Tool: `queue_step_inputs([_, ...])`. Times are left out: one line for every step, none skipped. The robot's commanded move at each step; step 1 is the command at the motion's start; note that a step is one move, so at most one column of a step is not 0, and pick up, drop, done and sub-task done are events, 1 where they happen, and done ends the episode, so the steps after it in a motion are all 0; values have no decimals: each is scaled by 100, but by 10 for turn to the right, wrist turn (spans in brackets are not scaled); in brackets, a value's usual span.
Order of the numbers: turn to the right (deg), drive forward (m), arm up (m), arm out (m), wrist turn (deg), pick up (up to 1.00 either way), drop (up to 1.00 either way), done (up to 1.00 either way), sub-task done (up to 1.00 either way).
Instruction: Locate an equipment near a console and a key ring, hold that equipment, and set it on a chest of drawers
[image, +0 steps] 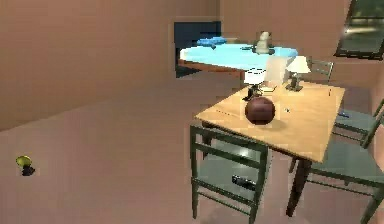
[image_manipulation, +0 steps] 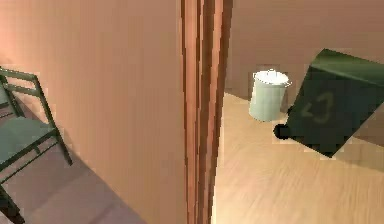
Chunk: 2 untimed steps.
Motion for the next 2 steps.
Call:
queue_step_inputs([0, 25, 0, 0, 0, 0, 0, 0, 0])
queue_step_inputs([450, 0, 0, 0, 0, 0, 0, 0, 0])
